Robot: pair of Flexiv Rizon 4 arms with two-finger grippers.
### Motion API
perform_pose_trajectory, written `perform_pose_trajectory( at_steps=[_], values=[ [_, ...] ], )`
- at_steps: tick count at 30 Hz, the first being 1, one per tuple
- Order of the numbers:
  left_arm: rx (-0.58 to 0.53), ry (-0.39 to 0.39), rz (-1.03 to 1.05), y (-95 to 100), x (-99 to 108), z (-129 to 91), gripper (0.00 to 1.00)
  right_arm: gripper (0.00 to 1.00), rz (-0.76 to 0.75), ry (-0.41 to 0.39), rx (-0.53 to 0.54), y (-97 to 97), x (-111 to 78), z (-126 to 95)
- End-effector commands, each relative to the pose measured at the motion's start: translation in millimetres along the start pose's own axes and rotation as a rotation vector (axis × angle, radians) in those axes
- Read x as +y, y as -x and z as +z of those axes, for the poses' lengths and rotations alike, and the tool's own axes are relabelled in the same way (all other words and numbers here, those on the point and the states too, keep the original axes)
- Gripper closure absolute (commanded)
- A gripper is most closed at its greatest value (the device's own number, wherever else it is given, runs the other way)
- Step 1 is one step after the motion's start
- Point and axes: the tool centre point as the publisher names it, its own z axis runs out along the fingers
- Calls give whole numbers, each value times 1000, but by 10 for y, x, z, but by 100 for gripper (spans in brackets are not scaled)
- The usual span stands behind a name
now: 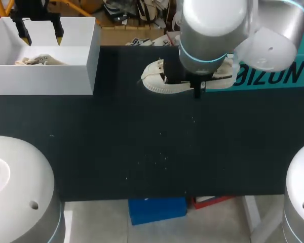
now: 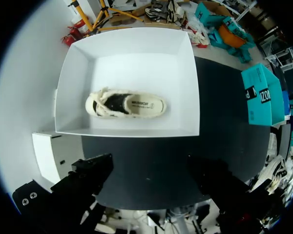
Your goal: Take the shoe out of the shoebox, open the shoe tongue, remove and reinsert the insole, then place the shoe into the shoebox
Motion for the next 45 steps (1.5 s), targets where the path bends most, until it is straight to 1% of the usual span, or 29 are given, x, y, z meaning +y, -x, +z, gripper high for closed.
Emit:
perform_pose_trajectory(
  at_steps=[1,4,9,12,16,21,26,35,36,37,38,41,45],
  values=[
    [-1,1,-1,-3,2,-5,0,100,14,-42,-35,-210,344,369],
    [-1,1,-1,-3,2,-5,0,100,35,-52,-40,-307,415,519],
    [-1,1,-1,-3,2,-5,0,100,64,-58,0,-506,546,790],
    [-1,1,-1,-3,2,-5,0,100,74,-48,29,-628,660,922],
    [-1,1,-1,-3,2,-5,0,100,72,-28,57,-755,822,1044],
    [-1,1,-1,-3,2,-5,0,100,69,-9,88,-883,976,1199],
    [-1,1,-1,-3,2,-5,0,100,61,-2,110,-992,1073,1321],
    [-1,1,-1,-3,2,-5,0,100,51,16,137,-1116,1233,1519],
    [-1,1,-1,-3,2,-5,0,95,52,19,140,-1126,1248,1533],
    [-1,1,-1,-3,2,-5,0,60,52,25,149,-1139,1260,1547],
    [-1,1,-1,-3,2,-5,0,0,52,25,152,-1145,1265,1552],
    [-1,1,-1,-3,2,-5,0,0,52,22,155,-1140,1250,1525],
    [-1,1,-1,-3,2,-5,0,0,47,15,177,-1101,1175,1394]
  ],
)
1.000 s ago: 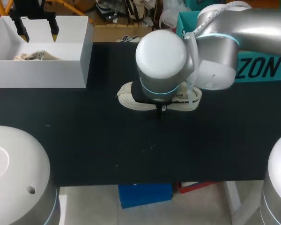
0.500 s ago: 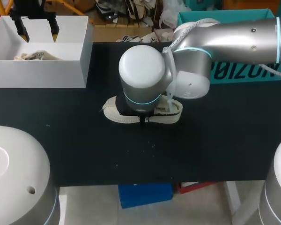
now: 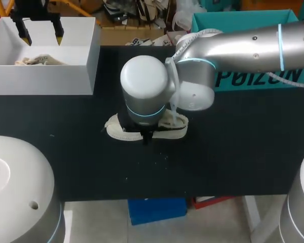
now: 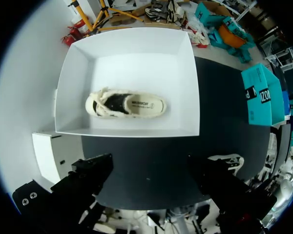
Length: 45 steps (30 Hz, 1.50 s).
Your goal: Take the shoe out of the shoebox, open the shoe tongue, remove and reinsert the insole, then place the shoe into the shoebox
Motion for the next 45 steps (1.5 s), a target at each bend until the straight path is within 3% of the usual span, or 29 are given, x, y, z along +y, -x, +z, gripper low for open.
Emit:
perform_pose_trajectory(
  at_steps=[1,8,17,23,45],
  values=[
    [-1,1,-1,-3,1,-5,0,0,11,1,24,41,-69,-193],
    [-1,1,-1,-3,1,-5,0,0,-57,-2,67,134,-215,-638],
    [-1,1,-1,-3,1,-5,0,0,-120,155,159,262,-383,-1047],
    [-1,1,-1,-3,1,-5,0,0,-109,332,195,308,-534,-1071],
    [-1,1,-1,-3,1,-5,0,0,-109,332,195,308,-534,-1071]
  ],
)
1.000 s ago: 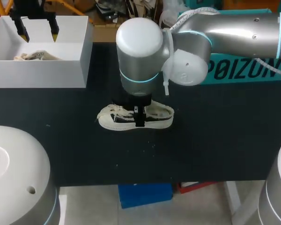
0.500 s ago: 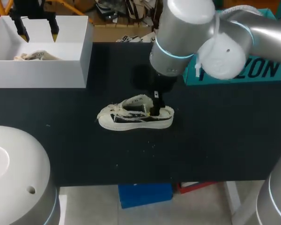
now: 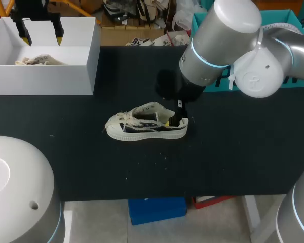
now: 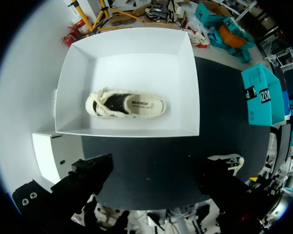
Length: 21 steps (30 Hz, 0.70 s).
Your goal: Take the shoe out of the shoebox, open the shoe tongue, remove and reinsert the insole, then place the shoe into the shoebox
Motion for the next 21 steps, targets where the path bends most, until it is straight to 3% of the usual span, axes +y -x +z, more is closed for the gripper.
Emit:
perform_pose_trajectory(
  at_steps=[1,12,14,21],
  values=[
    [-1,1,-1,-3,1,-4,0,0,0,2,0,-6,-3,1],
    [-1,1,-1,-3,1,-4,0,0,0,2,0,-6,-3,1],
    [-1,1,-1,-3,1,-4,0,0,46,62,19,-47,-61,4],
    [-1,1,-1,-3,1,-4,0,0,51,127,22,-22,-161,-91]
  ],
)
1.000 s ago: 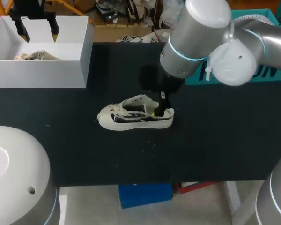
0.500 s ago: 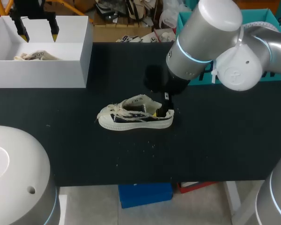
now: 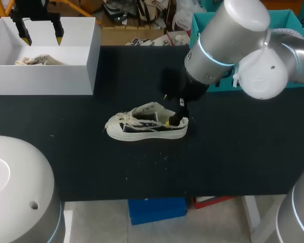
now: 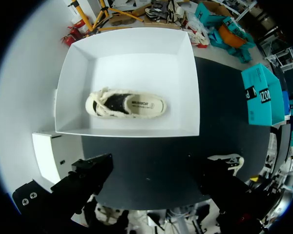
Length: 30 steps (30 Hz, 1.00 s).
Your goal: Take the shoe out of the shoebox, open the shoe tongue, remove and reinsert the insole, then place the shoe into the shoebox
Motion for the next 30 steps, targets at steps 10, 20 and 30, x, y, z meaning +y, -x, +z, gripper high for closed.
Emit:
perform_pose_trajectory(
  at_steps=[10,20,30],
  values=[
    [-1,1,-1,-3,1,-5,0,0,56,131,-47,73,-324,30],
    [-1,1,-1,-3,1,-5,0,0,113,307,-62,195,-508,272],
    [-1,1,-1,-3,1,-5,0,0,126,394,-17,262,-610,510]
  ],
)
